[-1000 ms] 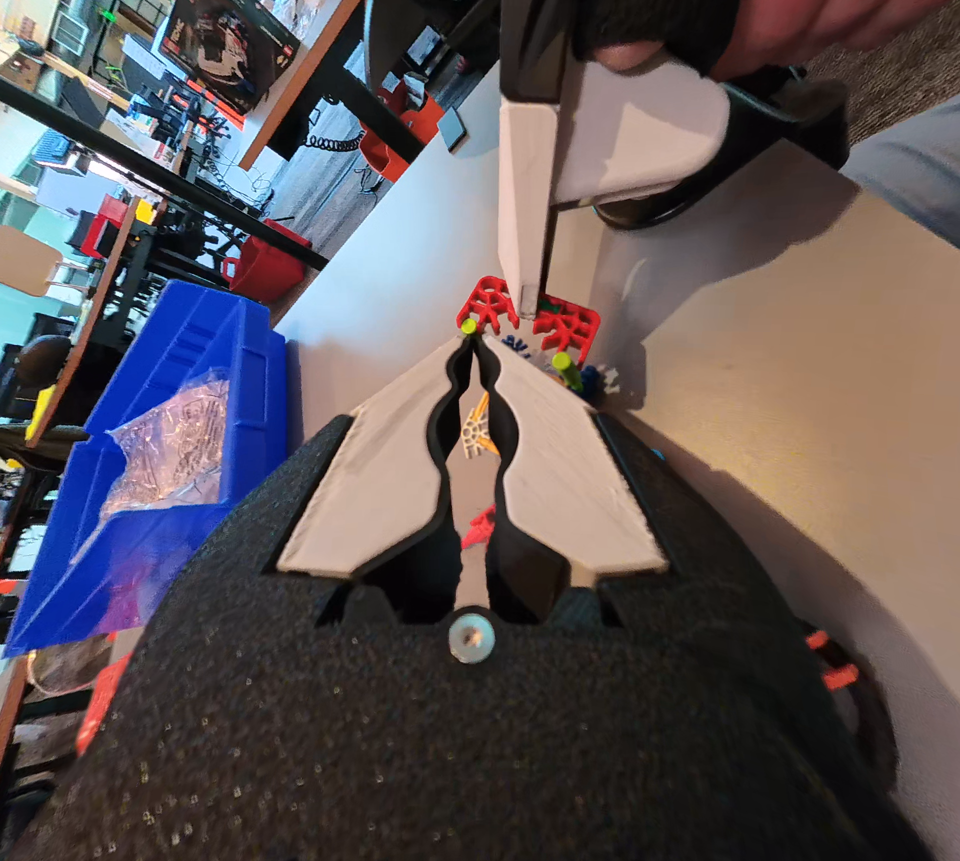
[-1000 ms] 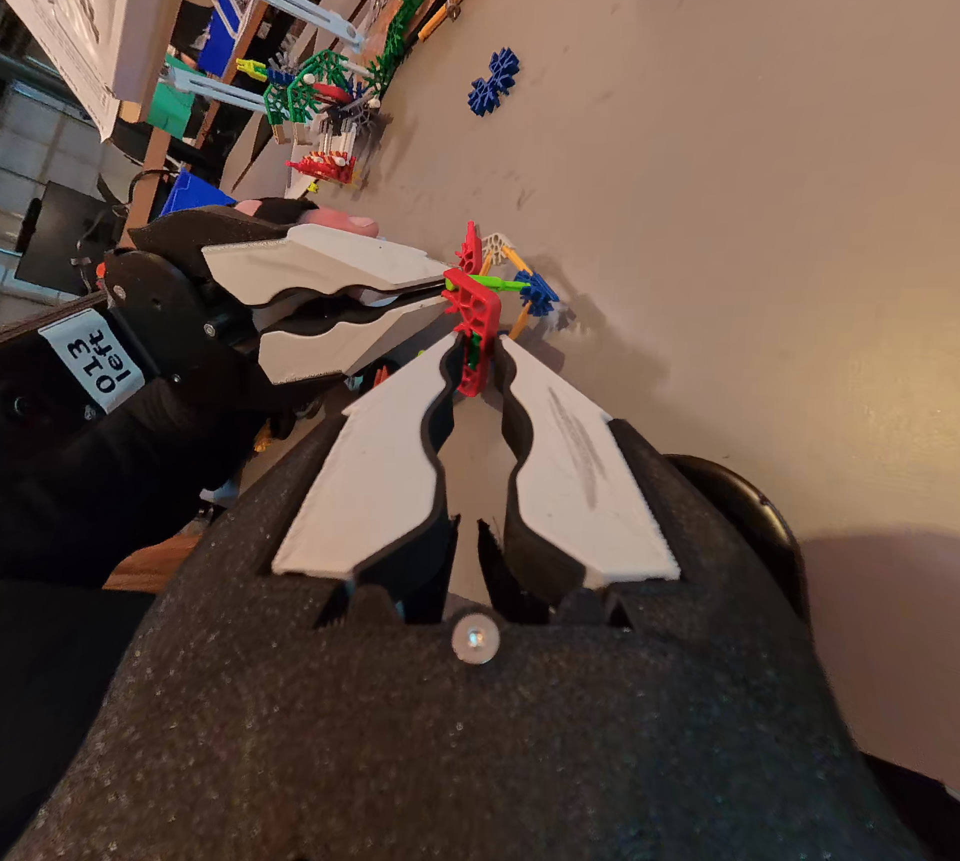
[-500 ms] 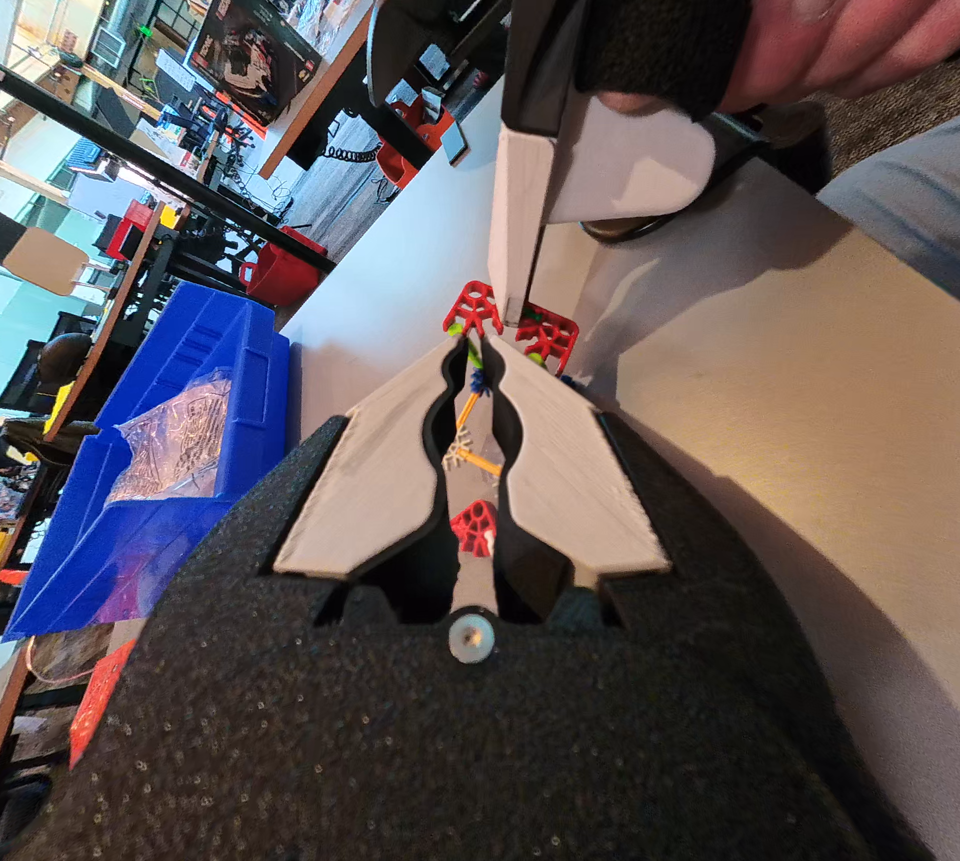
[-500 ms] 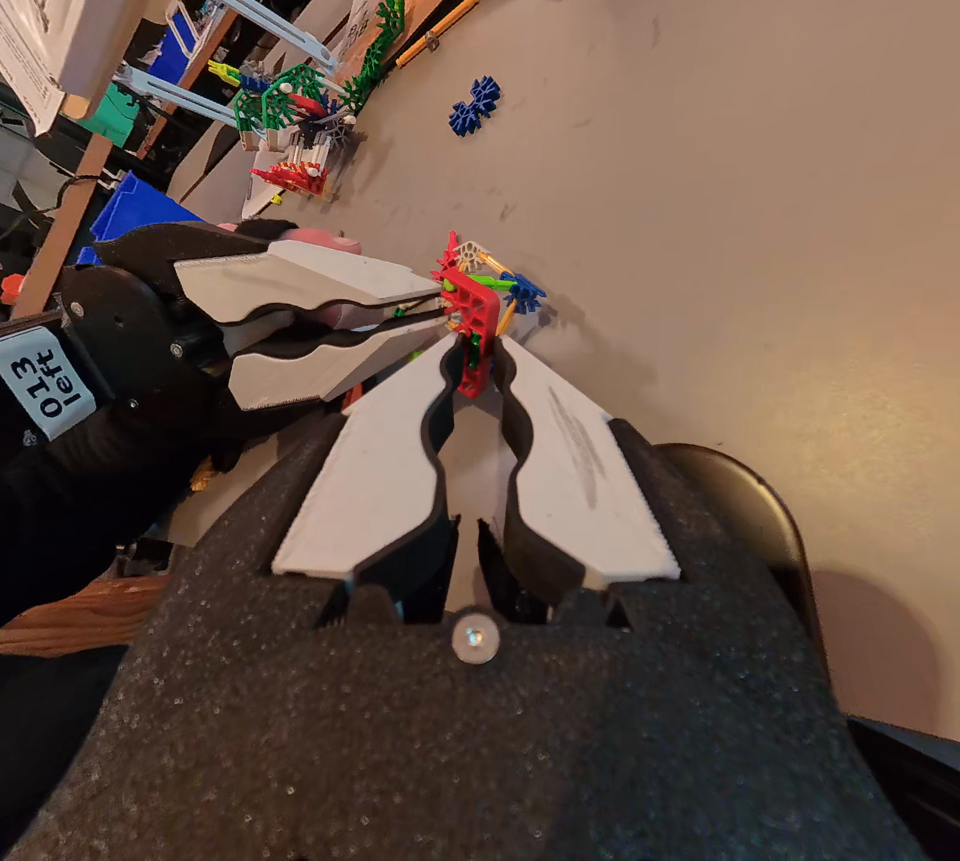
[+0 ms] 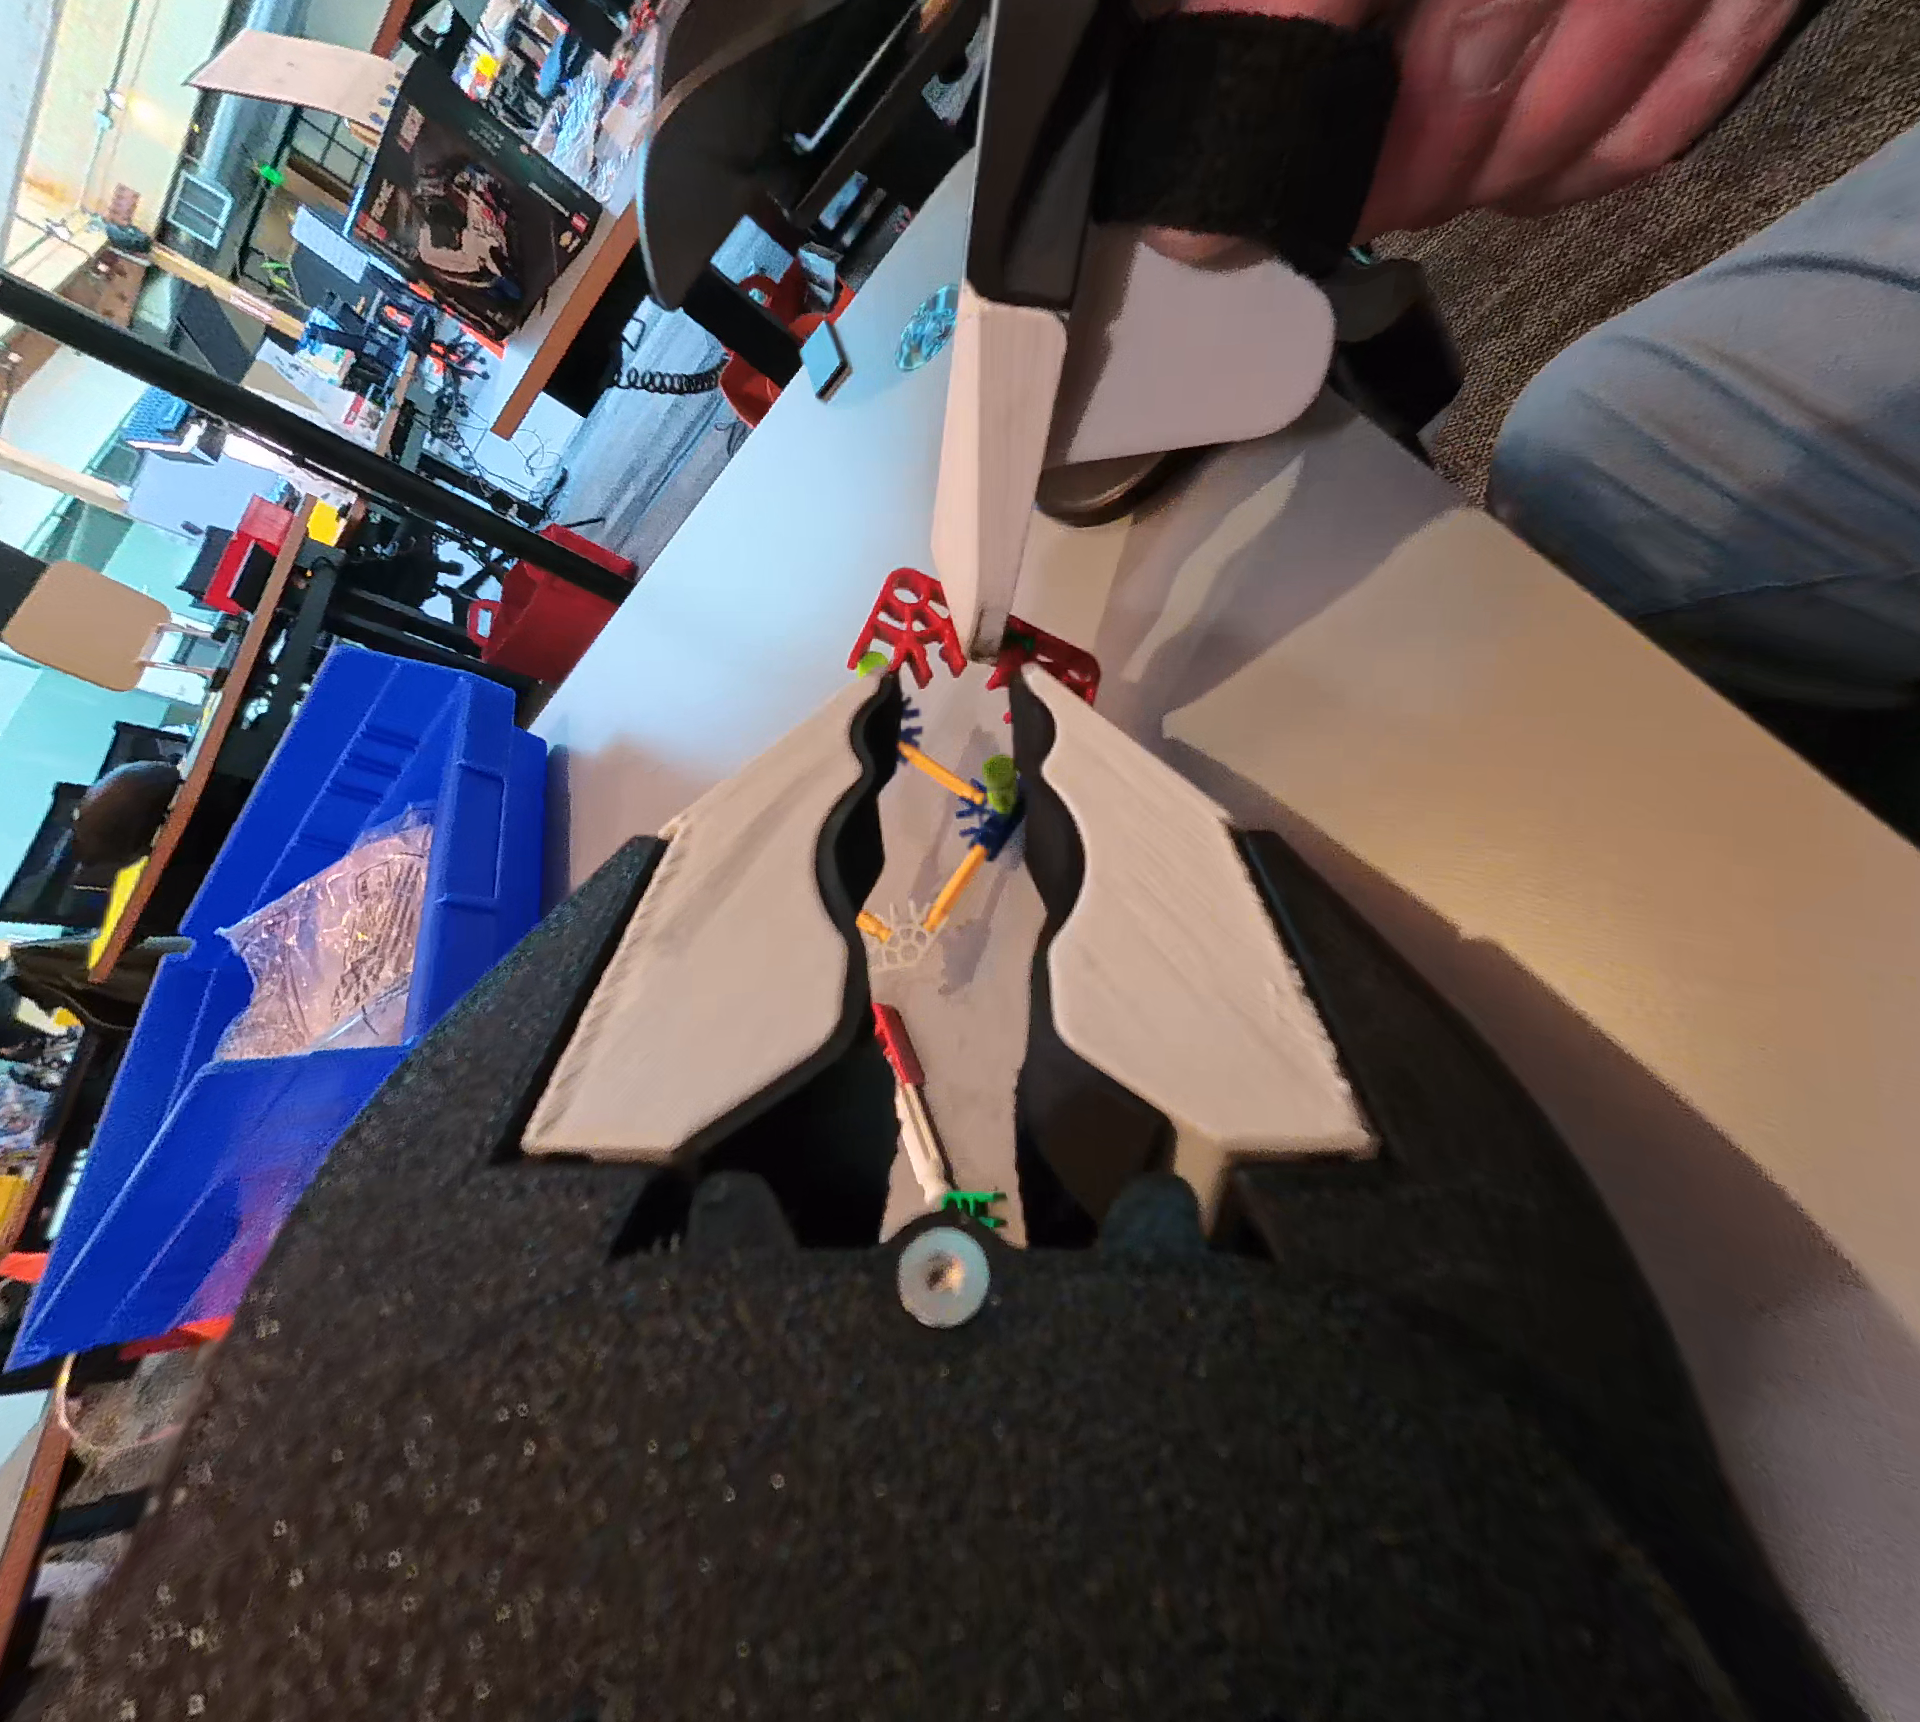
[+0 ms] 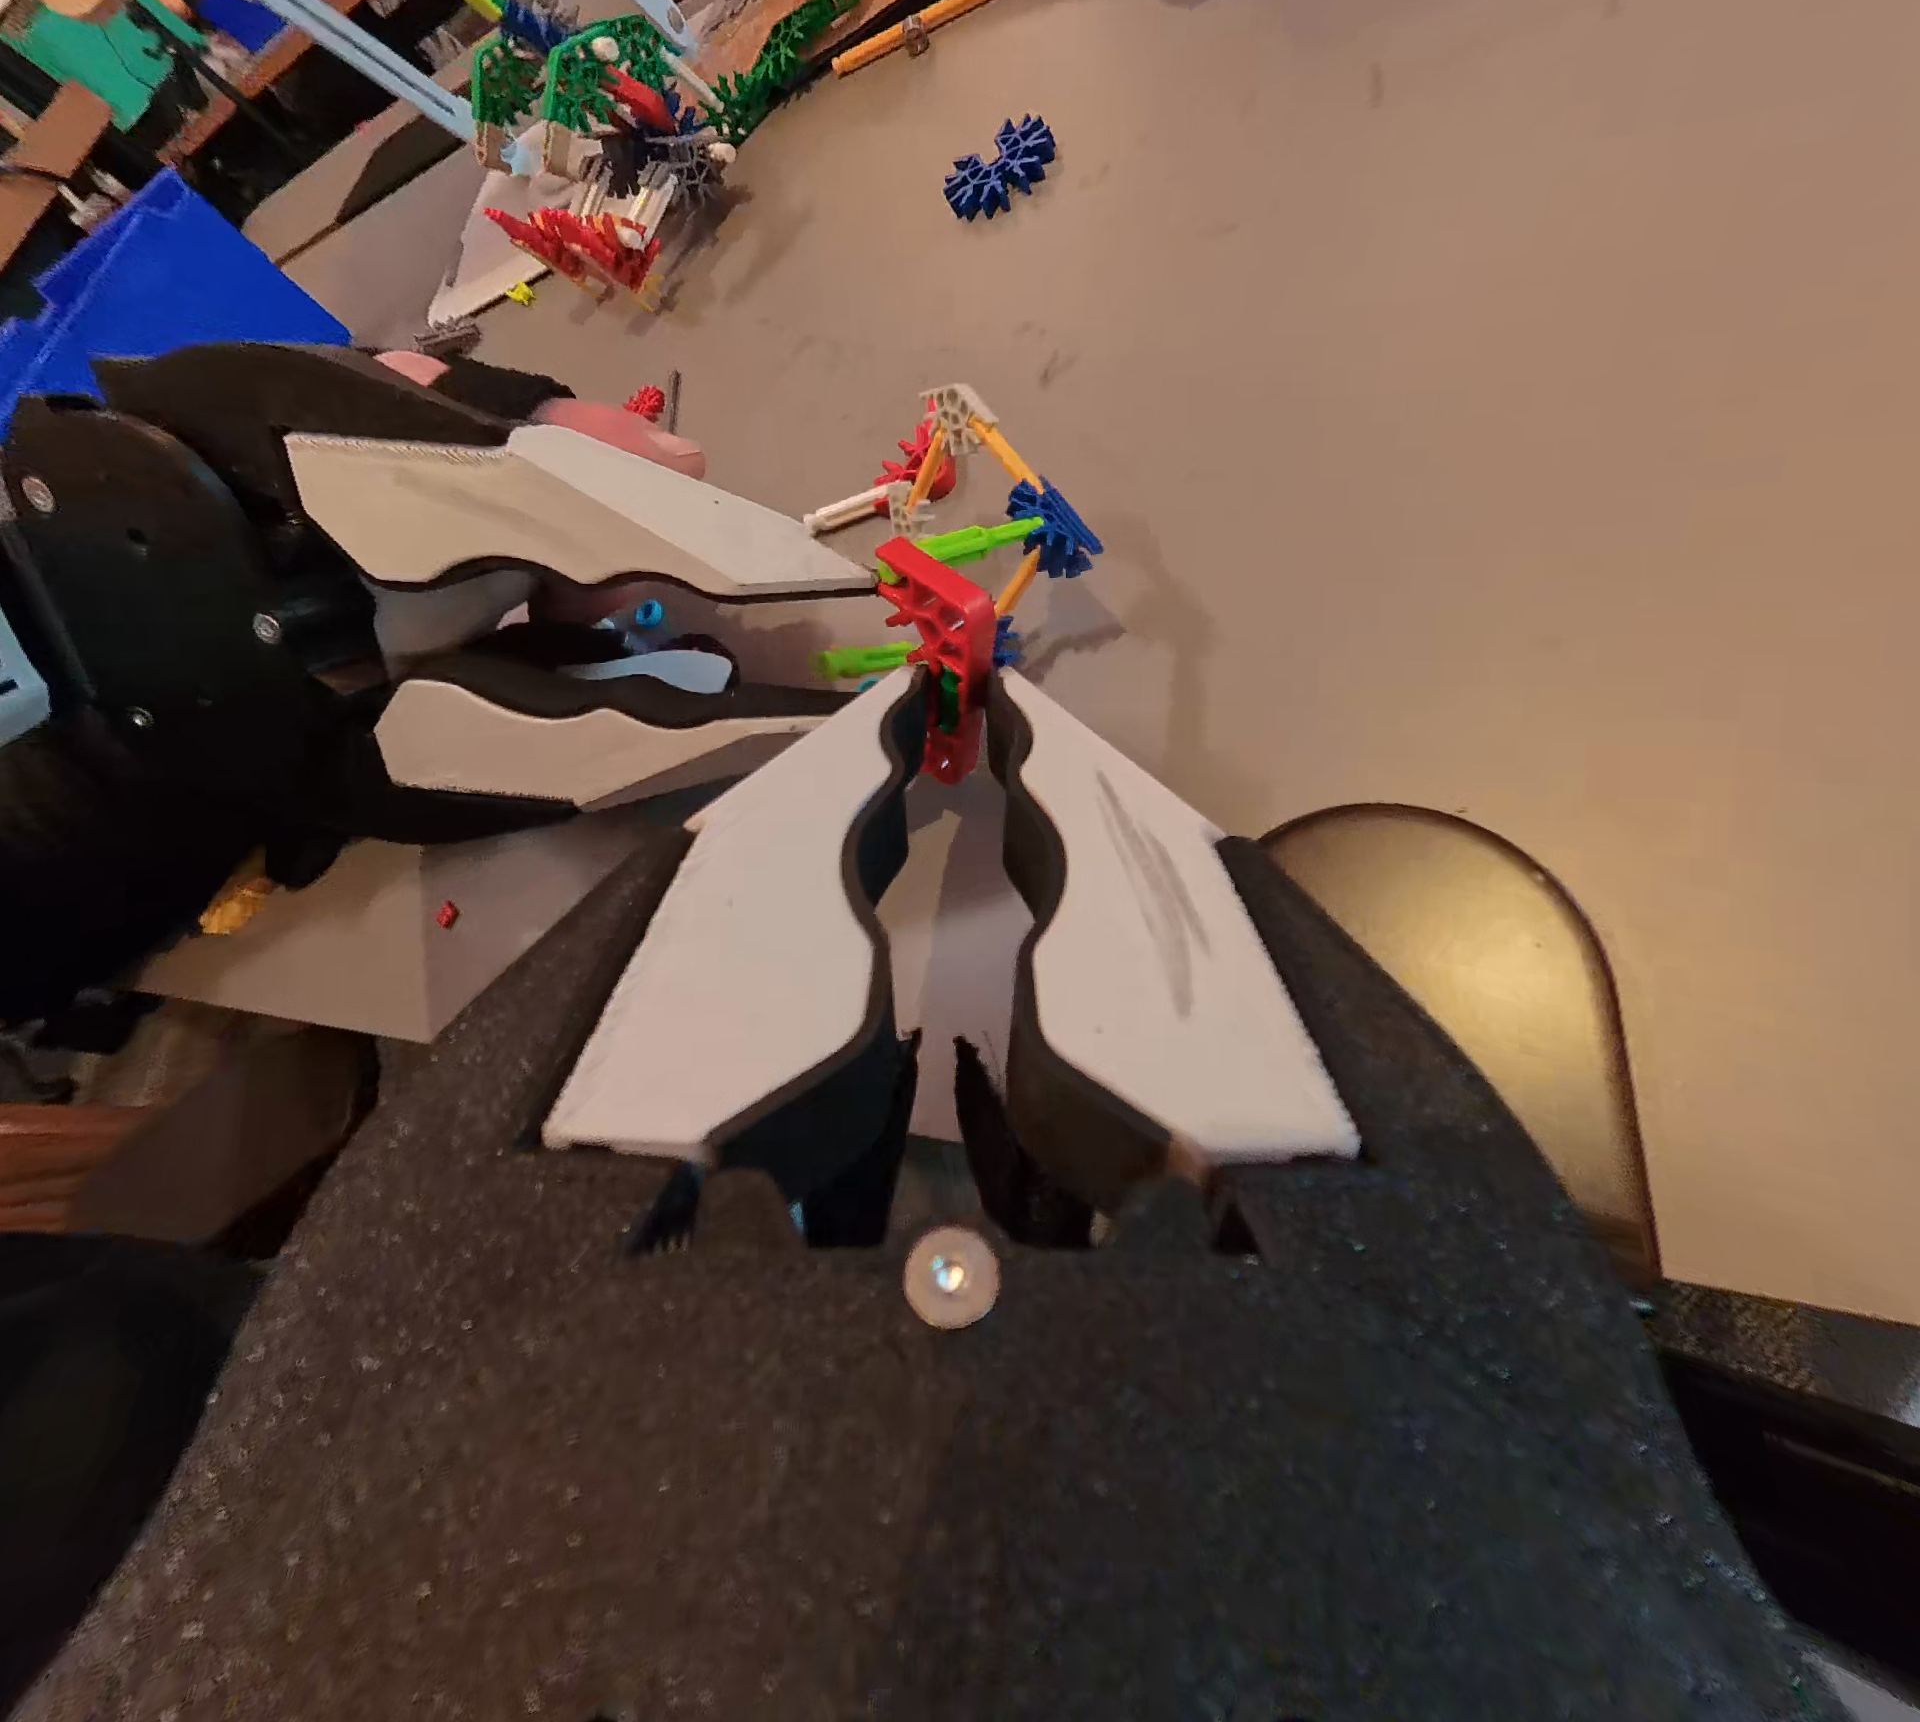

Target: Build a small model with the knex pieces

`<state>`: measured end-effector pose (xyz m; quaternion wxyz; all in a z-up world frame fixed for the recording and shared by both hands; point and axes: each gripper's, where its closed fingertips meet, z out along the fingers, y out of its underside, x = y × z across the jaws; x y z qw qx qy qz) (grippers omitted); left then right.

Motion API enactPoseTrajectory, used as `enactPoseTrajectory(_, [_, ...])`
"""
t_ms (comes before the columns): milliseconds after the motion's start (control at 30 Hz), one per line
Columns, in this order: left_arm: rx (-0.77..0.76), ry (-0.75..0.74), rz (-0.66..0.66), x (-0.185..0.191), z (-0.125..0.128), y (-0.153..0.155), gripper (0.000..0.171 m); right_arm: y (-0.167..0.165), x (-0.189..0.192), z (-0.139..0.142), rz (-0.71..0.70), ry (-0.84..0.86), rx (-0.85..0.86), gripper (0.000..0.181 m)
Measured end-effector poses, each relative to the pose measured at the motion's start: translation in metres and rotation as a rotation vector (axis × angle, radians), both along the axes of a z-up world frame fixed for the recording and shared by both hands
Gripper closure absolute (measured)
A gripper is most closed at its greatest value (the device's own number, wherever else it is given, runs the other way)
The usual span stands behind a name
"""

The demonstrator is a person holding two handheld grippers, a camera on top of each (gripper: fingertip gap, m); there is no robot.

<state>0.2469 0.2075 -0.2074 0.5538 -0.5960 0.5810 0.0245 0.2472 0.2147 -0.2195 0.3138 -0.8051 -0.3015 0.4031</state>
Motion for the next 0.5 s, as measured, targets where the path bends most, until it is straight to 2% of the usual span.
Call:
enactPoseTrajectory(133, [0.012,-0.055,-0.037,0.001,0.013,-0.009,0.154,-0.003,-0.001,0.000,0.015,-0.043,0.079,0.172])
enactPoseTrajectory(300, [0.015,-0.047,-0.008,-0.014,0.027,0.001,0.152,-0.005,0.000,0.000,0.038,-0.099,0.170,0.172])
enactPoseTrajectory(400, [-0.191,-0.066,0.011,-0.022,0.024,0.011,0.128,-0.009,0.000,-0.005,0.077,-0.140,0.216,0.172])
enactPoseTrajectory(500, [-0.337,-0.044,0.023,-0.028,0.014,0.021,0.114,-0.011,-0.001,-0.009,0.090,-0.148,0.226,0.172])
